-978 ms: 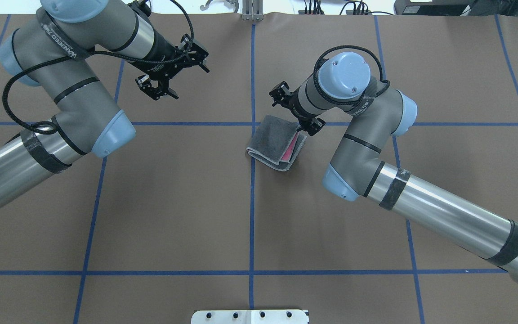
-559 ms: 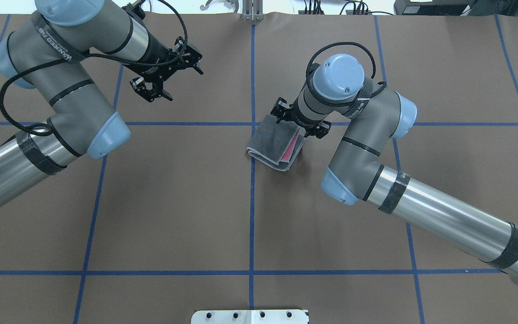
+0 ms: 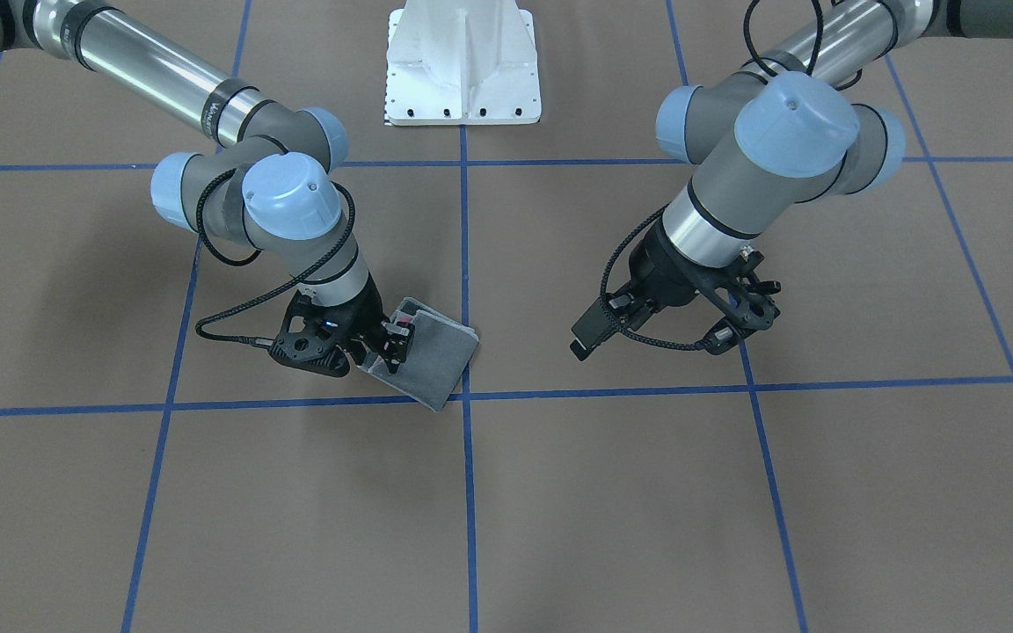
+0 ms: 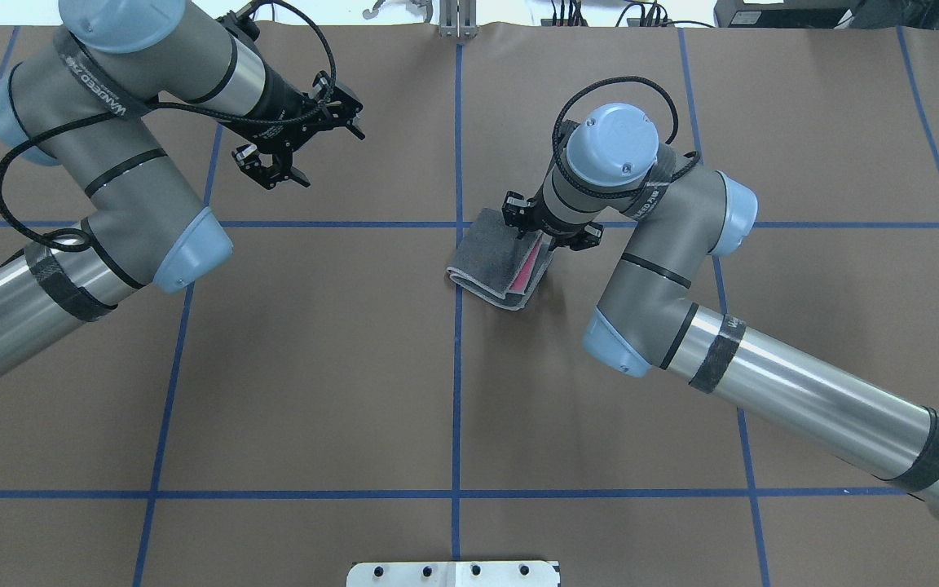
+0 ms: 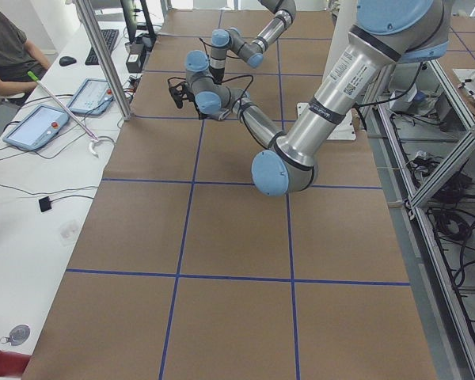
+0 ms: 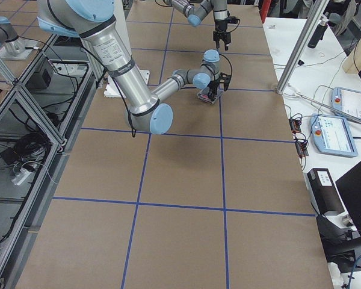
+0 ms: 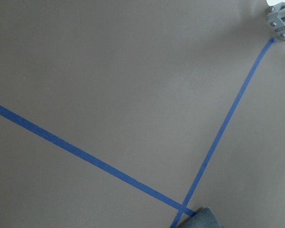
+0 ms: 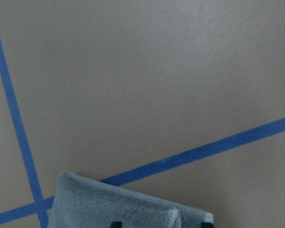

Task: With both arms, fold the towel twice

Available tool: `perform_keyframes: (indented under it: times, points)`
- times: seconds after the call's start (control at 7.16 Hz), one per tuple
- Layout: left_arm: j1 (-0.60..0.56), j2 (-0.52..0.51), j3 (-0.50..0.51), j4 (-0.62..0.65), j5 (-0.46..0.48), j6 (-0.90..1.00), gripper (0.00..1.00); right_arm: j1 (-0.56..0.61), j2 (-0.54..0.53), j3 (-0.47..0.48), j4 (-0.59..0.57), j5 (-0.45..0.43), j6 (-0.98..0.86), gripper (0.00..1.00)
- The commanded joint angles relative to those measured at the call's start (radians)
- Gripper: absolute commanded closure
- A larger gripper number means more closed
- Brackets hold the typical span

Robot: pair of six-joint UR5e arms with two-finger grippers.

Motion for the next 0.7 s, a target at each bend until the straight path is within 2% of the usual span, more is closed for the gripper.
perform_keyframes:
  times: [0.0,0.14,0.28,0.56]
  points:
    - [0.003,0.0,0.0,0.0,0.003,-0.001,0.0,-0.002,-0.025,0.078,-0.077,0.002,-0.014,0.44]
    - [0.003,0.002,0.0,0.0,0.003,-0.001,0.0,-0.004,-0.025,0.086,-0.083,0.0,0.003,0.43]
    - [0.003,0.0,0.0,0.0,0.003,-0.001,0.0,-0.026,-0.03,0.105,-0.082,0.002,0.104,0.43]
    - [0.0,0.002,-0.003,0.0,0.003,-0.001,0.0,-0.056,-0.027,0.112,-0.07,0.005,0.398,0.43]
